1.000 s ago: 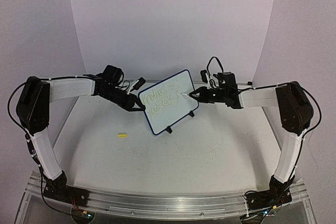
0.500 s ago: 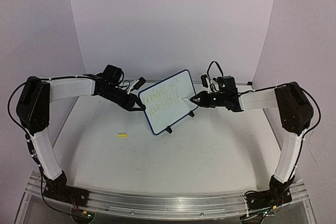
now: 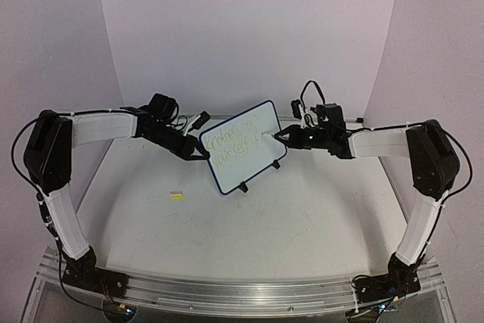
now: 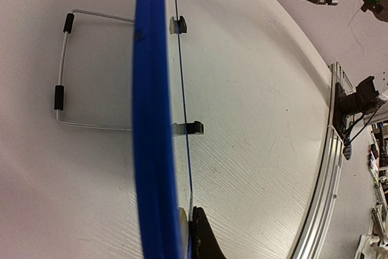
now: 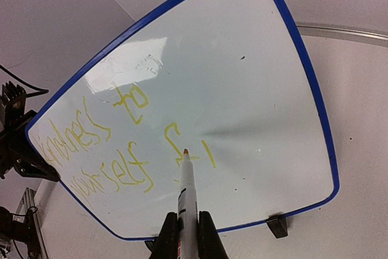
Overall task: Write a sentence on the whiteboard
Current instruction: Write on the whiteboard with the whiteboard marker without the cap.
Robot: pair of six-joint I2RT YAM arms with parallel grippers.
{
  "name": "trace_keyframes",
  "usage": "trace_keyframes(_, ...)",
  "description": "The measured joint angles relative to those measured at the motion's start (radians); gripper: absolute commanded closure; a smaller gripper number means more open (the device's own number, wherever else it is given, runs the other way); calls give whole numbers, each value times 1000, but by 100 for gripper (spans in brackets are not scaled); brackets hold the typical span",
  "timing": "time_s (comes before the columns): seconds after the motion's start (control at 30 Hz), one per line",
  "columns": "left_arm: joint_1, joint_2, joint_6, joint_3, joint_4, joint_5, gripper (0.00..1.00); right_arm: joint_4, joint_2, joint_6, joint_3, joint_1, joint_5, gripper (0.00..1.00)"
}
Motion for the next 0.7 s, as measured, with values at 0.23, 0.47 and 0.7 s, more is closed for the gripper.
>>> trace_keyframes(0.23, 0, 0, 0, 0, 0, 0, 100, -2, 2, 0, 25, 5, 4, 100)
trace_keyframes(0.47, 0, 0, 0, 0, 0, 0, 100, -1, 15, 0, 49, 5, 15, 100)
trace_keyframes(0.7, 0, 0, 0, 0, 0, 0, 100, -2, 51, 0, 52, 5, 17, 100)
